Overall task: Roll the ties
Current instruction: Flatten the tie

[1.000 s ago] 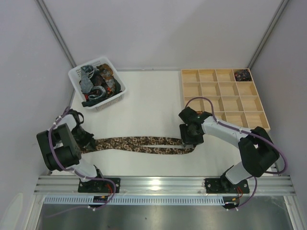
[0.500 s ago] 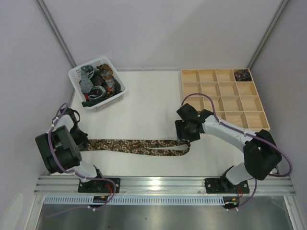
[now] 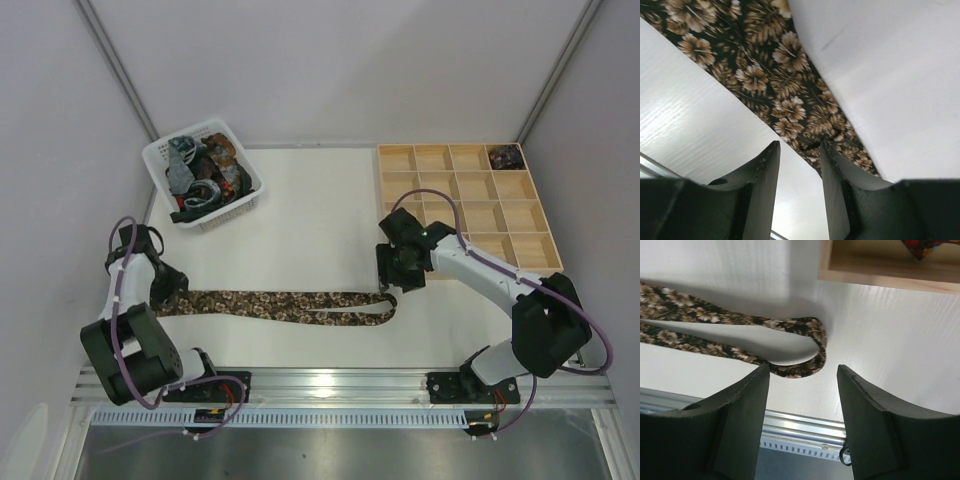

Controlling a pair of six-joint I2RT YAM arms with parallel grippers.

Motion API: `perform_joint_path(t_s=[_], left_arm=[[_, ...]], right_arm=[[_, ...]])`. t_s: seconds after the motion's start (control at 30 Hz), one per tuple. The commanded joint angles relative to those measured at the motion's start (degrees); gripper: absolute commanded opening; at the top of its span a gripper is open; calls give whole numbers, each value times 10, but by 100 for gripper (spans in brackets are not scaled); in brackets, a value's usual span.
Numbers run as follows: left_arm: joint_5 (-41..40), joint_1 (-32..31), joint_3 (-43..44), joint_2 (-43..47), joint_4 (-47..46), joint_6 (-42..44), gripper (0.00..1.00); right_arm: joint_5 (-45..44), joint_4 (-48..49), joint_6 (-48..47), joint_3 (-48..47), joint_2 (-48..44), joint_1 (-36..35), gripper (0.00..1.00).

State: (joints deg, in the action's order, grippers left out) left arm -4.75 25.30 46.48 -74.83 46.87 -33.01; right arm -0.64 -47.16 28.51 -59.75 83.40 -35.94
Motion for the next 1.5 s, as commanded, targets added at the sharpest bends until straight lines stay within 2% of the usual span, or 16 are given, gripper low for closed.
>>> perform_joint_path(t_s=[0.0, 0.13, 0.23, 0.4, 0.7, 0.8, 0.83, 0.87, 0.97, 1.13, 1.2, 1.37, 1.47], left_arm=[[59, -11, -9, 42, 7, -29, 43], [85, -36, -32, 48, -29, -35, 40], [106, -43, -43, 2, -40, -39, 37], [79, -42, -27, -64, -42, -28, 36], [48, -43, -4, -106, -42, -16, 34], [26, -42, -2, -114, -41, -13, 32], [22, -43, -1, -113, -39, -13, 31], [12, -42, -1, -111, -39, -13, 30], [-21, -42, 0, -98, -33, -14, 26], [-42, -42, 2, -85, -33, 1, 25], [-46, -42, 5, -89, -29, 14, 25], [-54, -42, -1, -88, -34, 26, 24], [-41, -42, -1, -95, -37, 26, 24]], right_arm=[[0, -9, 5, 11, 14, 10, 61], [-9, -9, 11, 22, 33, 12, 60], [-4, 0, 14, 31, 49, 14, 59], [21, 21, 22, 32, 64, 14, 56], [24, 8, 51, 46, 71, -15, 42], [32, -12, 57, 40, 86, -18, 20], [35, -34, 57, 29, 91, -19, 6], [43, -47, 56, 24, 97, -20, 0], [100, -98, 41, 14, 102, -22, 0], [193, -192, -3, 4, 106, -27, 0], [258, -211, -19, 6, 109, -26, 0], [285, -233, -74, 1, 148, -21, 0], [277, -223, -98, -24, 194, -10, 8]])
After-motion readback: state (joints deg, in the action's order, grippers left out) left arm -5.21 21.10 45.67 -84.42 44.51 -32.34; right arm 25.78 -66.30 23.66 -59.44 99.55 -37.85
